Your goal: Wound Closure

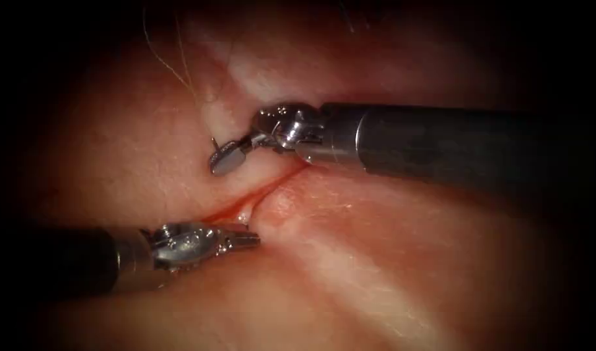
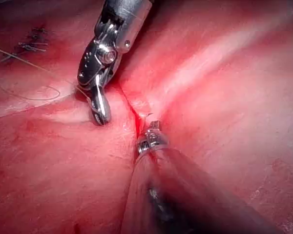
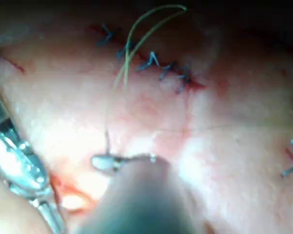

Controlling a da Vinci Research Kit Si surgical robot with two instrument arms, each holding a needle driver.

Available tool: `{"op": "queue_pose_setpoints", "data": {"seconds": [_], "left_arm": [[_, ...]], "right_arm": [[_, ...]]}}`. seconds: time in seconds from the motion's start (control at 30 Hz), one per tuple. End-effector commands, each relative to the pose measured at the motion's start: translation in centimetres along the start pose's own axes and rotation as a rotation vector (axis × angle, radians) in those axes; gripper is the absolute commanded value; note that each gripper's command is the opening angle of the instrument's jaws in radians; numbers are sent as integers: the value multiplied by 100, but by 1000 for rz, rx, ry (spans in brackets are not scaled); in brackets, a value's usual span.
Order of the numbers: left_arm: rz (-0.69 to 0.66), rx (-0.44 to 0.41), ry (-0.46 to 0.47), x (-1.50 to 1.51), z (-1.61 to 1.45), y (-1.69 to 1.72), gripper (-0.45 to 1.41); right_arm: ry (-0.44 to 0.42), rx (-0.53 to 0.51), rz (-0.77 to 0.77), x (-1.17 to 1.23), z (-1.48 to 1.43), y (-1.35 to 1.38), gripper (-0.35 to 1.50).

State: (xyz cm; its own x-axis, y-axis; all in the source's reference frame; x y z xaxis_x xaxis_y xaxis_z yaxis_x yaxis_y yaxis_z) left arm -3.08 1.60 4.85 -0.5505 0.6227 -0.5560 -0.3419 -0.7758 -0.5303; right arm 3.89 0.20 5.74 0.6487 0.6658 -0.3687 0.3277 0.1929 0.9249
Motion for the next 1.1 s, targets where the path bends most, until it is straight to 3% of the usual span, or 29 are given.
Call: {"op": "queue_pose_setpoints", "data": {"seconds": [0.03, 0.13, 0.2, 0.27, 0.3, 0.43, 0.7, 1.1], "left_arm": [[0, -1, 0, -2, 8, 0, -8], [0, -1, 0, -2, 8, 0, -8], [0, -1, 0, -2, 8, 0, -8], [0, -1, 0, -2, 8, 0, -8], [0, -1, 0, -2, 8, 0, -8], [0, 0, 0, -2, 8, 0, -8], [0, 0, 0, -2, 8, 0, -8], [0, 0, 1, -3, 9, 0, -8]], "right_arm": [[-3, 2, -5, 5, 3, 5, -35], [31, -34, -5, 6, 3, 6, -35], [66, -84, -69, 9, 2, 8, 32], [94, -129, -129, 11, 1, 12, 76], [109, -157, -164, 14, 0, 14, 91], [134, -226, -294, 24, -3, 22, 116], [178, -351, -431, 48, -15, 20, 123], [264, -410, -459, 64, -30, 13, 118]]}}
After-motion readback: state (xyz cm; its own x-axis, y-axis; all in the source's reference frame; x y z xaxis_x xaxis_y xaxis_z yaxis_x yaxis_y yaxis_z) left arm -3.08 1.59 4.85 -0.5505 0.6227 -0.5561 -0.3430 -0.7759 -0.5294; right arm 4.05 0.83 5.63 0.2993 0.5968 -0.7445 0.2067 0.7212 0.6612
